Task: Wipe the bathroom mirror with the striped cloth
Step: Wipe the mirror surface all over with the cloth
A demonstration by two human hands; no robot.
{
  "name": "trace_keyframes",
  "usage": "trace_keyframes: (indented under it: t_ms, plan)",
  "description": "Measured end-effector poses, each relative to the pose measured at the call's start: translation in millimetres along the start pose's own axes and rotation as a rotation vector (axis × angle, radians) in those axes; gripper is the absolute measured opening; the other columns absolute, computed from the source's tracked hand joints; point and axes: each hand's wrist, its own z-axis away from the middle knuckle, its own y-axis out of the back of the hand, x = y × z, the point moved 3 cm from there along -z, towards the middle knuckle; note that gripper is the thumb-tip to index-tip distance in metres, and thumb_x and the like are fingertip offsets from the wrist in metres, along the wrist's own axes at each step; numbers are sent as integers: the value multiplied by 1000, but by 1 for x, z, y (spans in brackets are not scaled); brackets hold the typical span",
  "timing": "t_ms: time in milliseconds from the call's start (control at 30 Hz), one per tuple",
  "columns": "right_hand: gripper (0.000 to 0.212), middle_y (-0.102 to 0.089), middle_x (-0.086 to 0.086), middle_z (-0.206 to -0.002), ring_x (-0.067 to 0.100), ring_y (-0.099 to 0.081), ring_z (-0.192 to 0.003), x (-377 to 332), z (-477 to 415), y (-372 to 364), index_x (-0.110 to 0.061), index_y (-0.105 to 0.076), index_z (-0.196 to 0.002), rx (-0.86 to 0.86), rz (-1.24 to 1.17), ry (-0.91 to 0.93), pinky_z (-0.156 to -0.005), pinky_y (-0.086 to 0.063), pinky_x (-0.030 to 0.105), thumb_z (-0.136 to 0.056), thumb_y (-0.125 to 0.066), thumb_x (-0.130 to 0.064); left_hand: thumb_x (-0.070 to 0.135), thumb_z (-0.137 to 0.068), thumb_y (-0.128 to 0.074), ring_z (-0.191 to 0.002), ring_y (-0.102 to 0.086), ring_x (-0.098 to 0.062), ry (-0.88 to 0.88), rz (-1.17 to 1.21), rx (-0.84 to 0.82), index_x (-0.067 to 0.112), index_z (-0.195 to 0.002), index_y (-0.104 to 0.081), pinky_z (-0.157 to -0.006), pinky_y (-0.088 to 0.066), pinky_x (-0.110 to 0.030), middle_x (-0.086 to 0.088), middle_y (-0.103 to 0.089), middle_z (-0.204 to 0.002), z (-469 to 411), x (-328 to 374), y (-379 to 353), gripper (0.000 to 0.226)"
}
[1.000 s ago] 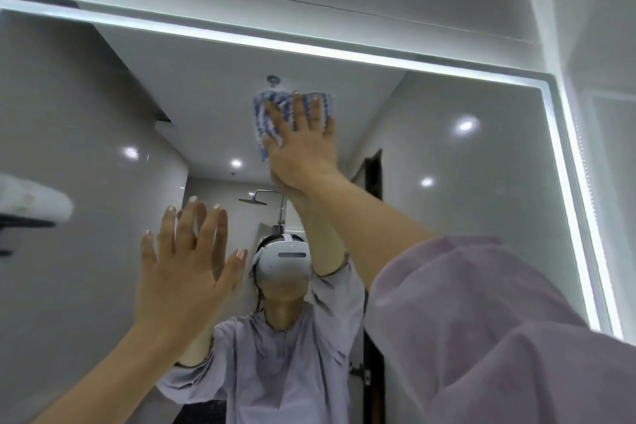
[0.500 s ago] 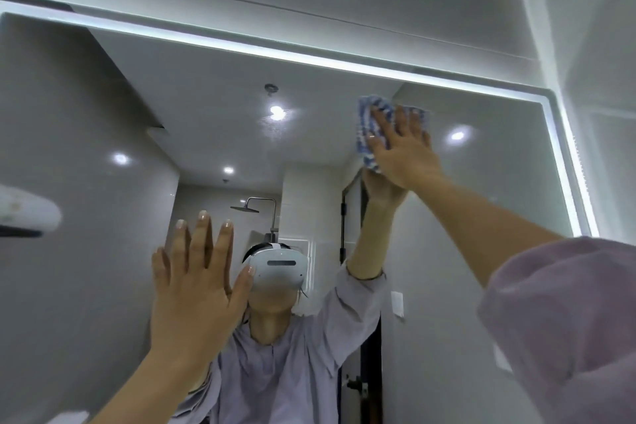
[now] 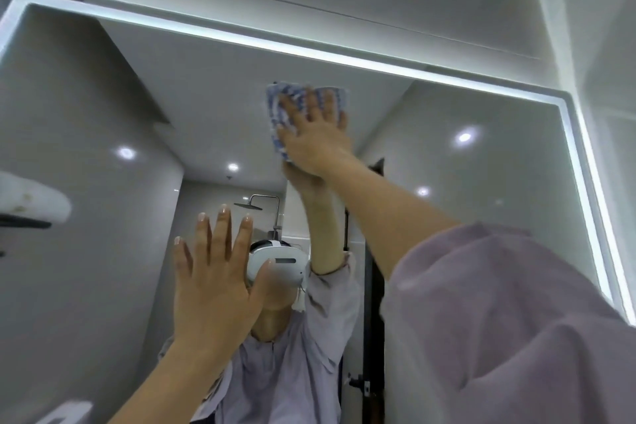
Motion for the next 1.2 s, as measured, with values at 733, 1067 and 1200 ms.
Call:
trace_keyframes:
  t_ms: [733, 1067, 1200]
  plan:
    - [56, 15, -1, -160, 25, 18, -146, 92, 38, -2, -44, 5, -148, 62, -21, -178, -118, 10, 44, -98, -18, -56, 60, -89, -19, -145, -10, -35, -10, -3, 21, 22, -150, -16, -114, -11, -55, -12, -15, -158, 0, -6, -5, 72]
    - [60, 3, 6, -161, 27, 9, -147, 91, 183, -52, -34, -6, -151, 79, 157, 100, -120, 2, 46, -96, -14, -56, 55, -94, -28, -144, -6, -36, -6, 51, 46, 20, -150, -15, -113, -8, -59, -14, -11, -158, 0, -3, -8, 67]
    - [60, 8, 2, -161, 21, 16, -146, 135, 191, -47, -40, 2, -150, 68, 137, 5, -119, 5, 43, -95, -14, -59, 55, -90, -29, -144, -7, -36, 7, 55, 48, 20, -149, -18, -113, -9, -58, -14, -12, -157, 0, -4, -6, 70]
